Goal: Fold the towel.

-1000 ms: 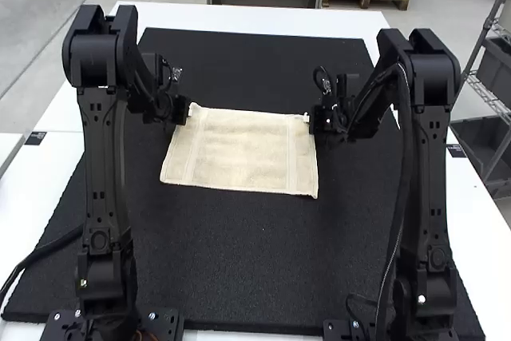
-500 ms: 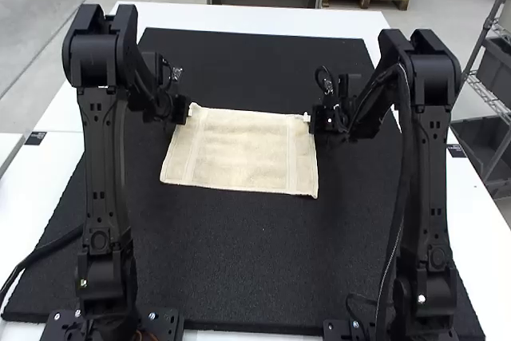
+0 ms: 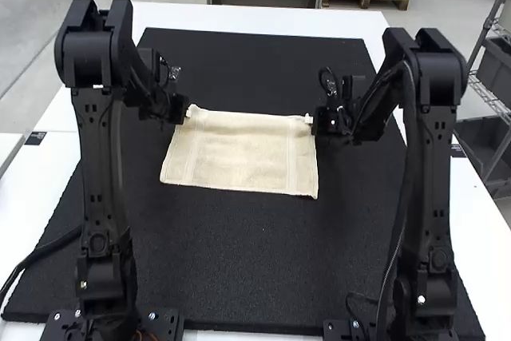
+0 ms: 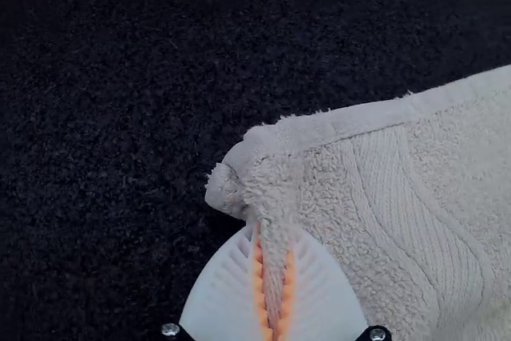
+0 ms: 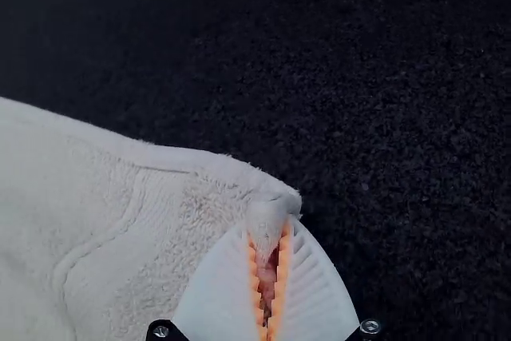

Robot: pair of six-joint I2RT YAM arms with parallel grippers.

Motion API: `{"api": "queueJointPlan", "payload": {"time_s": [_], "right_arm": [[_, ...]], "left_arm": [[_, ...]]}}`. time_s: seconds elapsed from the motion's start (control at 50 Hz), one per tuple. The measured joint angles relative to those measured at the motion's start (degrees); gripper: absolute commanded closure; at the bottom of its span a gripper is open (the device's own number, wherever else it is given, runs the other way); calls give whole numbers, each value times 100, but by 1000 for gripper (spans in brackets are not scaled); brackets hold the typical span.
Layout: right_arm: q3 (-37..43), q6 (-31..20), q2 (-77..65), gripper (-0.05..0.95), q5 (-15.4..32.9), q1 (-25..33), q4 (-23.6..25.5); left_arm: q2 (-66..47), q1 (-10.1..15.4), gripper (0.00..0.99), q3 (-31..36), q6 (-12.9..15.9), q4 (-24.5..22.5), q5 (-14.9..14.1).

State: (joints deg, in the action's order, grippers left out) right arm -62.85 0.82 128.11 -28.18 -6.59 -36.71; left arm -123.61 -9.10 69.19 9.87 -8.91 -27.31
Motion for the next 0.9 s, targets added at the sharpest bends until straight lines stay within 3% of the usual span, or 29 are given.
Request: {"api": "queueJointPlan", "payload": {"time_s": [0.9], "right_arm": [[855, 4, -1097, 920, -203, 9, -76]], "left_arm": [[1145, 0, 974, -1108, 260, -153, -83]]}}
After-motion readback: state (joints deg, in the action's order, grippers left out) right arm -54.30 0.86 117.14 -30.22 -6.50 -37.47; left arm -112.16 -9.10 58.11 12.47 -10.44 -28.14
